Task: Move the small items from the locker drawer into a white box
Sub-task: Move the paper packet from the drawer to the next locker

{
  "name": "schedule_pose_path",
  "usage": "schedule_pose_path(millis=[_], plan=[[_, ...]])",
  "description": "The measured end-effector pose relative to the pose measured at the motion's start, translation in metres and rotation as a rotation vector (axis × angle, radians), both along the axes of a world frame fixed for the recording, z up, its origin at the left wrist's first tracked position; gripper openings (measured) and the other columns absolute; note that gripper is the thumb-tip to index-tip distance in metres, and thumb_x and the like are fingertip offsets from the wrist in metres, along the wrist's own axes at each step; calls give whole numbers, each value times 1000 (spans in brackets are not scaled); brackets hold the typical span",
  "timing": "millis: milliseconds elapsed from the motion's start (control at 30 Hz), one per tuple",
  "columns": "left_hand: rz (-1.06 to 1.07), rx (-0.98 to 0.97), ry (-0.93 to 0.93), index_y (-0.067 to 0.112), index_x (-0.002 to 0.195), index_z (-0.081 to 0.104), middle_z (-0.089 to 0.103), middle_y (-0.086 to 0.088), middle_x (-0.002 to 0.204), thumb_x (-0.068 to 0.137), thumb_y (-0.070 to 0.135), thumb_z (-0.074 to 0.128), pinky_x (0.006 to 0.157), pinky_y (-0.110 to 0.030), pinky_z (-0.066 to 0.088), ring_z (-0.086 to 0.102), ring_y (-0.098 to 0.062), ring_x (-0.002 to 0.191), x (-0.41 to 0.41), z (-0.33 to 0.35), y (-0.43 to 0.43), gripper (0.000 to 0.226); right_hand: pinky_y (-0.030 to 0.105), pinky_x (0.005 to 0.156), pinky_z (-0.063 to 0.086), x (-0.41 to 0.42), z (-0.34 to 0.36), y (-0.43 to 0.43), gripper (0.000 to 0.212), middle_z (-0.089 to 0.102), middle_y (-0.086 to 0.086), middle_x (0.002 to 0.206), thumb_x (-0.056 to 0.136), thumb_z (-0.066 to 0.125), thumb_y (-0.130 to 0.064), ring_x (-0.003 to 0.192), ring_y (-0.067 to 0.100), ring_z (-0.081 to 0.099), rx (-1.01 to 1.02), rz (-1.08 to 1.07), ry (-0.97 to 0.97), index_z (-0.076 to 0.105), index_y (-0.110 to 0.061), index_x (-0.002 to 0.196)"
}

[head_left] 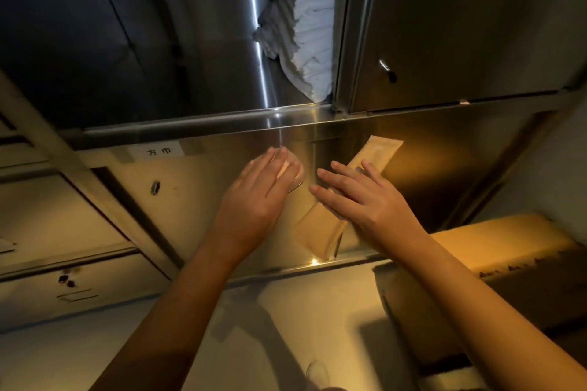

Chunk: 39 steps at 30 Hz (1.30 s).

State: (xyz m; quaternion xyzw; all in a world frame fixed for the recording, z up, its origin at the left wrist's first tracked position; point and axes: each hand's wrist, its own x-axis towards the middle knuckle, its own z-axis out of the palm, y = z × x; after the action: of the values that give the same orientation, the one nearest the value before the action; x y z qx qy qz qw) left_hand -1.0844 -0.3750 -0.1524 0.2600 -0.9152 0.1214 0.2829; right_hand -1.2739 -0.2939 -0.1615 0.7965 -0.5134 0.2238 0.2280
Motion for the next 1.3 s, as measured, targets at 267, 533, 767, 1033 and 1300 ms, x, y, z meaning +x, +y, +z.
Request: schedule_pose_path(millis=[267,533,767,1033,1300], plan=[[164,21,2,-4,124,52,52,-26,128,87,9,40,101,-49,25,47,-39,121,-7,-5,-68,41,53,96,34,-21,-2,-96,49,62,18,118,71,76,-6,112,37,56,-14,145,56,62,-10,118],[306,90,-12,-3,129,47,49,-24,131,88,10,45,105,-48,25,43,-36,125,39,-18,-135,43,55,100,25,16,-14,-192,46,58,19,124,78,60,-11,117,38,52,47,296,39,57,-10,124],[309,33,13,-2,127,49,51,-23,130,92,13,38,105,-46,25,46,-34,124,65,-26,-176,40,56,99,26,38,-15,-236,46,57,21,124,77,57,-11,117,39,51,65,322,60,58,-8,123],[299,51,-34,1,132,40,48,-23,132,79,13,55,103,-53,16,43,-36,125,126,-24,-271,56,58,98,22,93,-15,-333,53,56,21,126,70,65,-16,118,40,50,102,296,82,58,-8,122],[307,108,-51,-3,125,51,53,-24,127,63,0,77,99,-53,22,49,-37,119,141,-19,-319,67,58,97,21,116,-10,-386,46,58,21,123,73,62,-14,116,40,51,113,335,86,60,-7,119]])
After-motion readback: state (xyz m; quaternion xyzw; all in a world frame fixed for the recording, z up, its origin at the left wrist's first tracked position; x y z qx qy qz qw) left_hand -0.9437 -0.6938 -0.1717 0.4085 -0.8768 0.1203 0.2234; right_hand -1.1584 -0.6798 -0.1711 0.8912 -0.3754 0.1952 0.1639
